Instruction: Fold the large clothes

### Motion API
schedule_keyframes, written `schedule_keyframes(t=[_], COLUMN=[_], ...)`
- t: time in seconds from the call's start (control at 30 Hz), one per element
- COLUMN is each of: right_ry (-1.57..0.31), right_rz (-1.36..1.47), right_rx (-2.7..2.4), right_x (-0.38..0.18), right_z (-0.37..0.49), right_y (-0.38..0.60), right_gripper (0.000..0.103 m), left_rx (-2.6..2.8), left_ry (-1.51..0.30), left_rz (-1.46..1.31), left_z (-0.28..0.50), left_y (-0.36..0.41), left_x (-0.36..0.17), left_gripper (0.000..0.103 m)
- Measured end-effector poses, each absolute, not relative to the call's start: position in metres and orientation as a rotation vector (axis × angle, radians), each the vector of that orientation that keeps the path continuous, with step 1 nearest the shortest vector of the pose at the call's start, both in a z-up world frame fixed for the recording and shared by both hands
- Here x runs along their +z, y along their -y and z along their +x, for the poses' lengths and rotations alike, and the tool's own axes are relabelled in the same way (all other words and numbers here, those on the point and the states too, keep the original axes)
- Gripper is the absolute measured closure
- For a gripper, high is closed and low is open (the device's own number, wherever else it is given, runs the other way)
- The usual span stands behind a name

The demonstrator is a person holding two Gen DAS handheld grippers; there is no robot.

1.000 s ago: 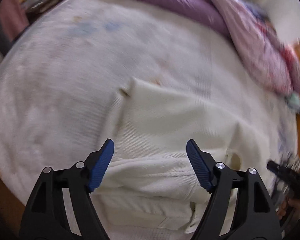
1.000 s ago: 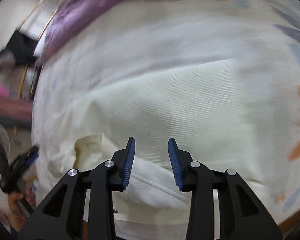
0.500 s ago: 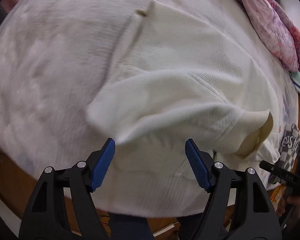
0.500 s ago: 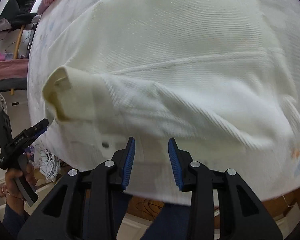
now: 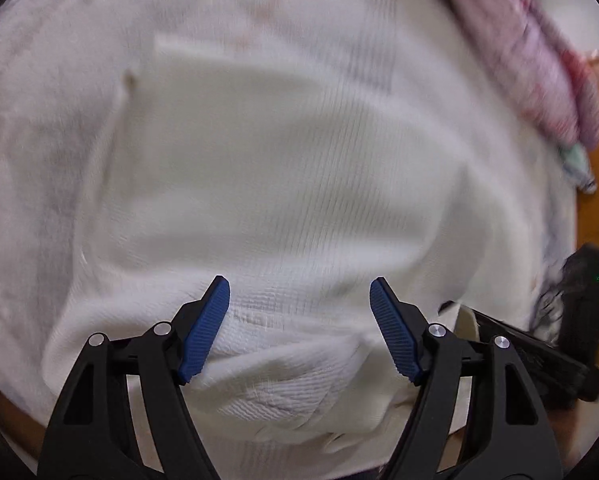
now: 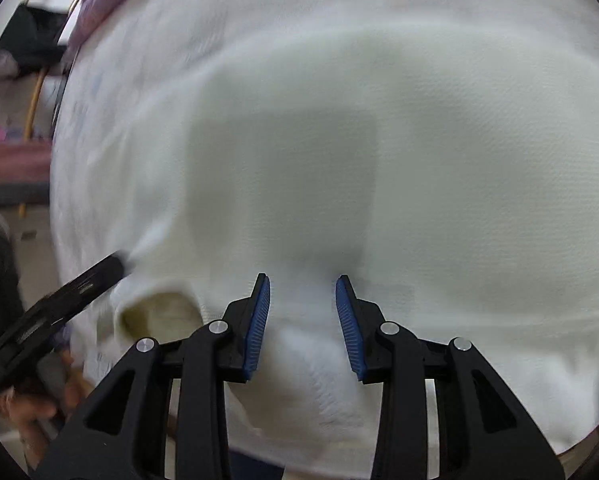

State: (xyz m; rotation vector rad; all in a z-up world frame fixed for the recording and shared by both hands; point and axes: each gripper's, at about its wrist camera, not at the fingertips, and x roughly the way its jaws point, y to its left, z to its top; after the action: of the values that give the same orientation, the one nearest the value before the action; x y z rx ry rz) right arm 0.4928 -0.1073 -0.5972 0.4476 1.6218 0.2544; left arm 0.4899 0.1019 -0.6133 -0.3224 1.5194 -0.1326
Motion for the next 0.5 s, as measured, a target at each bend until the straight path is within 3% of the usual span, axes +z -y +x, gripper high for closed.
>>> schedule_keyframes(t=[0.27,0.43,0.47,0.5], right_ry=[-1.733,-1.570,-1.540,-1.512], right_rz=[0.409,0.430,0.412,0.400], right_rx=[0.287,0.284,0.281,0.278], right_x=[-0.568,-0.538,-0.538,-0.538], right_z=[0.409,0.432,0.441,0.452], right_y=[0.107,0.113,0.114,0.113], right_gripper=[0.069,0.070,0.072,0.081], left_rx=[-0.151,-0.023,0.019,0.040], left_ry=[-1.578,-1.513,-1.498,-1.485], left_rz=[-0.355,-0.388,-0.418,-0.457], left_z=[0.397,0.382,0.383,0.382], left_y=[-0.122,-0.152,-0.162,-0.171], left_x=[-0.605,-0.599,-0.600,-0.601], left_gripper=[0.029,0.028,0.026,0.026])
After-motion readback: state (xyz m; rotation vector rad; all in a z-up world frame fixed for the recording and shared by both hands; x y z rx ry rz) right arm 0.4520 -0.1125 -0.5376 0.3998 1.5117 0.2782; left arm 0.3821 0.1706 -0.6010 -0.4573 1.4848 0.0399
